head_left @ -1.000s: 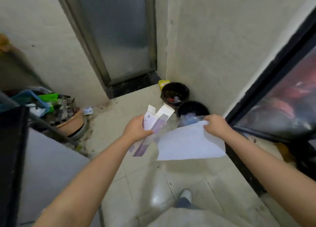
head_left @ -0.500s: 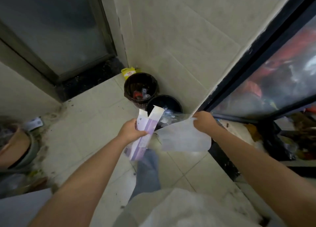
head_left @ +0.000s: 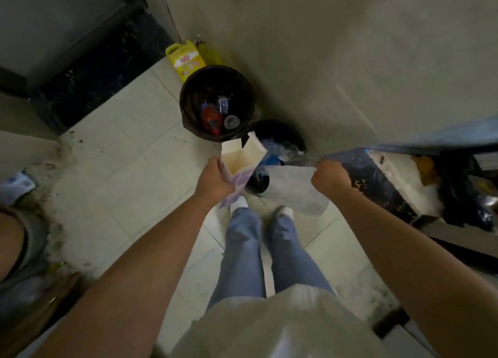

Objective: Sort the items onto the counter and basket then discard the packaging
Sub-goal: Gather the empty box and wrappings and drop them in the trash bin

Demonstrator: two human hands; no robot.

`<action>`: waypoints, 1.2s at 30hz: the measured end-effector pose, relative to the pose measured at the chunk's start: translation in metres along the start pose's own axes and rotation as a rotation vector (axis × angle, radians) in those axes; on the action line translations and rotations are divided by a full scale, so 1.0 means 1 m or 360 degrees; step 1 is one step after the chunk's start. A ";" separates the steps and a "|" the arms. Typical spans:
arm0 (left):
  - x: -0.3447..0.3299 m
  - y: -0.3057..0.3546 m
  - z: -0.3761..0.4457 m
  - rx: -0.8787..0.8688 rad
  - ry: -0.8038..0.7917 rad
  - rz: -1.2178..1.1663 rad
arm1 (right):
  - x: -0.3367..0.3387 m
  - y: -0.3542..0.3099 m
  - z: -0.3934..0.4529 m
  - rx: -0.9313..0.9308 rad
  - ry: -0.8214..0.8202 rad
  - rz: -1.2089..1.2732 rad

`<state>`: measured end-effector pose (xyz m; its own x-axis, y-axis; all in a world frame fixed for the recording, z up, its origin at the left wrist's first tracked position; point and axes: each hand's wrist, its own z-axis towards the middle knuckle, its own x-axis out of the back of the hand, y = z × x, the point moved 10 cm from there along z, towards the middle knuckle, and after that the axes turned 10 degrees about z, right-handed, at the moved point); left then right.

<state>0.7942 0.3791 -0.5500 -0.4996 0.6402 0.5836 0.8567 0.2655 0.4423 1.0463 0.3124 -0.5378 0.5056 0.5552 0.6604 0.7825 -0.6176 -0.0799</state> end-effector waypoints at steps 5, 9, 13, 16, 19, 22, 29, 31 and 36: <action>-0.049 -0.018 0.062 0.0101 -0.0075 -0.0034 | -0.036 0.002 0.069 -0.0160 -0.0022 0.0140; -0.089 -0.040 0.095 0.0239 -0.0159 -0.0132 | -0.062 -0.006 0.115 -0.0204 0.0008 0.0115; -0.117 -0.053 0.123 0.0280 -0.0185 -0.0199 | -0.065 -0.010 0.158 -0.0169 0.0158 0.0123; -0.123 -0.057 0.140 0.0288 -0.0098 -0.0301 | -0.058 -0.008 0.181 -0.0126 0.0315 0.0202; -0.125 -0.060 0.150 0.0320 -0.0032 -0.0374 | -0.075 -0.012 0.194 -0.0039 0.0268 0.0191; -0.133 -0.056 0.158 0.0341 -0.0067 -0.0390 | -0.104 -0.004 0.203 -0.0066 0.0141 0.0249; -0.143 -0.044 0.186 0.0271 -0.0026 -0.0289 | -0.146 0.020 0.221 -0.0303 -0.0005 0.0577; -0.145 -0.039 0.193 0.0235 -0.0013 -0.0252 | -0.152 0.028 0.227 -0.0363 -0.0042 0.0693; -0.138 -0.019 0.209 0.0068 0.0078 -0.0034 | -0.181 0.027 0.232 -0.0181 -0.0417 0.0636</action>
<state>0.8736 0.4361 -0.7817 -0.5228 0.5981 0.6074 0.8498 0.3098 0.4264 1.0604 0.3250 -0.8326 0.8439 0.3750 0.3837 0.4715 -0.8596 -0.1970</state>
